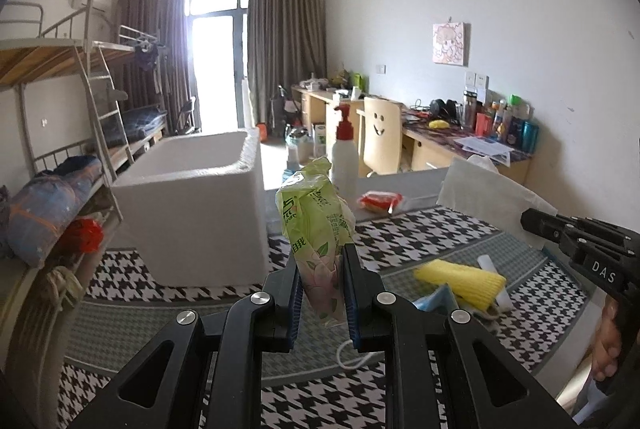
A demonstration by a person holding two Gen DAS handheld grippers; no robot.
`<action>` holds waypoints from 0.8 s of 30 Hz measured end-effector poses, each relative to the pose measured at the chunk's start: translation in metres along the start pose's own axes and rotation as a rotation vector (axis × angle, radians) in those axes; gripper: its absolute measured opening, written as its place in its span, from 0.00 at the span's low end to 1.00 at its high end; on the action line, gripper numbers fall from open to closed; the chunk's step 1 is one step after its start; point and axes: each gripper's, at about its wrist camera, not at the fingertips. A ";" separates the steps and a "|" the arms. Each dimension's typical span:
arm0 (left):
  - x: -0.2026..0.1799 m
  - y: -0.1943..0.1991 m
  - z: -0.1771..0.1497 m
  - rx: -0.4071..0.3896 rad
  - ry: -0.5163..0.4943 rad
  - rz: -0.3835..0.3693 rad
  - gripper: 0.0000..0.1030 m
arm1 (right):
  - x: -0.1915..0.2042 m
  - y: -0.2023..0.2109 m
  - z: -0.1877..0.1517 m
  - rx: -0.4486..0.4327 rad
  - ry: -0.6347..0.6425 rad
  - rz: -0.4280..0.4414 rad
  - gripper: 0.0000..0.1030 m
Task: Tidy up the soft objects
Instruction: 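Lift and carry the green pack and white tissue toward the white foam box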
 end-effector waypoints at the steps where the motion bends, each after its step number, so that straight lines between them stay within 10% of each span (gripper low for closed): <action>1: 0.002 0.000 0.002 -0.002 0.003 0.005 0.19 | 0.002 -0.002 0.002 0.001 0.002 0.004 0.08; 24: 0.035 -0.016 0.030 -0.015 0.038 0.049 0.19 | 0.036 -0.030 0.043 -0.021 0.064 0.065 0.08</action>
Point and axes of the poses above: each gripper's, at about its wrist camera, not at the fingertips, and y roughly against the way its jaws point, x to its left, z to its top, and after that the axes turned 4 degrees about z, right-handed
